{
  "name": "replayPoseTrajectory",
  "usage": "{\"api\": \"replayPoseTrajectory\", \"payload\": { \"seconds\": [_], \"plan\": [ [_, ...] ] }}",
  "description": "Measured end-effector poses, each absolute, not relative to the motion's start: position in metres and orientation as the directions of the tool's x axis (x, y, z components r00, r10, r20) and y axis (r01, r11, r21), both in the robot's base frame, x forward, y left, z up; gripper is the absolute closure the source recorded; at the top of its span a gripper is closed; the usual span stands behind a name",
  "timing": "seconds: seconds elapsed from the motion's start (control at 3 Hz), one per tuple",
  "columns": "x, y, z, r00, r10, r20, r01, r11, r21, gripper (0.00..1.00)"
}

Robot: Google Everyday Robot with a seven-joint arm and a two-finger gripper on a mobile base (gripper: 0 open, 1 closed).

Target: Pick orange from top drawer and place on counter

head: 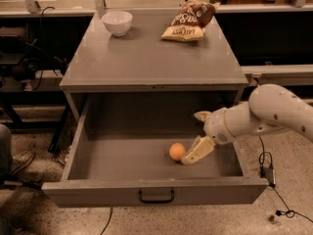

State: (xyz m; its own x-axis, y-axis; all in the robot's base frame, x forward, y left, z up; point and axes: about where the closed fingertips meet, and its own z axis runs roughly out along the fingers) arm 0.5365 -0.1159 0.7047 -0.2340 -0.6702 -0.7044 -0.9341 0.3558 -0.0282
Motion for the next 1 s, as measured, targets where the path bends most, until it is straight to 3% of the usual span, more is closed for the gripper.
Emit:
{"api": "replayPoseTrajectory", "payload": {
  "seconds": [1.0],
  "plan": [
    [0.538, -0.07, 0.648, -0.197, -0.712, -0.674, -0.95, 0.308, -0.047, 0.0]
  ]
}}
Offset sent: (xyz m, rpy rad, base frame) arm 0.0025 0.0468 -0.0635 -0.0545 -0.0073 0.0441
